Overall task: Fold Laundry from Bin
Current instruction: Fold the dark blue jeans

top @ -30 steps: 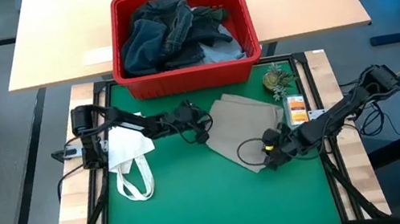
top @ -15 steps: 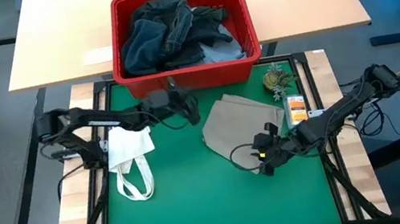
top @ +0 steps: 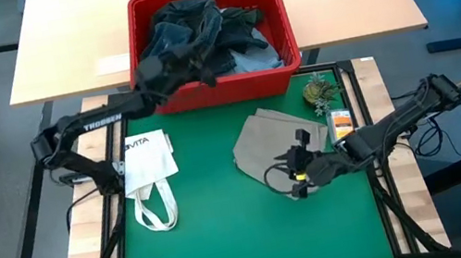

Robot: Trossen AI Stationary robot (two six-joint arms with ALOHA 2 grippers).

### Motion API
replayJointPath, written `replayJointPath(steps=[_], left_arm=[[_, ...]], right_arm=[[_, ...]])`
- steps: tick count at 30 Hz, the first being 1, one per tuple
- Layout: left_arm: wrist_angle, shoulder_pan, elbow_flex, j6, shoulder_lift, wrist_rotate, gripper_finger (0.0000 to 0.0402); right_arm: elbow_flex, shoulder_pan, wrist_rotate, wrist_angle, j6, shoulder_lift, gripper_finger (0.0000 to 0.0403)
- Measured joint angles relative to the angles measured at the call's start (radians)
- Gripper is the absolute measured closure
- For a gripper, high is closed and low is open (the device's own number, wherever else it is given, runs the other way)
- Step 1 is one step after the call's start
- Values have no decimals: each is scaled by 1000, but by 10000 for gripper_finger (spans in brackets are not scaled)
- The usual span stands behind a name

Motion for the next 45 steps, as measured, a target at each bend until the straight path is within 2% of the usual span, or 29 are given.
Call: replayJointPath(steps=[6,9,12,20,24,30,33,36,40,45], left_arm=[[-342,74,312,31,151,-10,266],[-455,101,404,32,228,-9,266],[-500,124,458,32,287,-8,266],[-520,182,468,11,352,-7,266],[-541,192,469,-5,362,-3,266],[-513,183,469,99,361,-1,266],[-502,184,469,104,360,-8,266],[-519,184,469,101,360,-43,254],[-534,184,469,101,360,-112,220],[-609,184,469,57,360,-125,179]], right_arm=[[110,-98,1,-133,-96,-1,293],[152,-154,4,-191,-154,-2,293],[184,-217,4,-235,-211,-2,293],[198,-430,1,-257,-335,-2,293],[198,-563,-6,-258,-342,-2,293],[198,-719,-168,-258,-341,-2,293],[198,-757,-266,-258,-341,-2,293],[198,-773,-320,-256,-341,-2,293],[198,-771,-325,-256,-341,-2,293],[198,-771,-327,-256,-341,-2,293]])
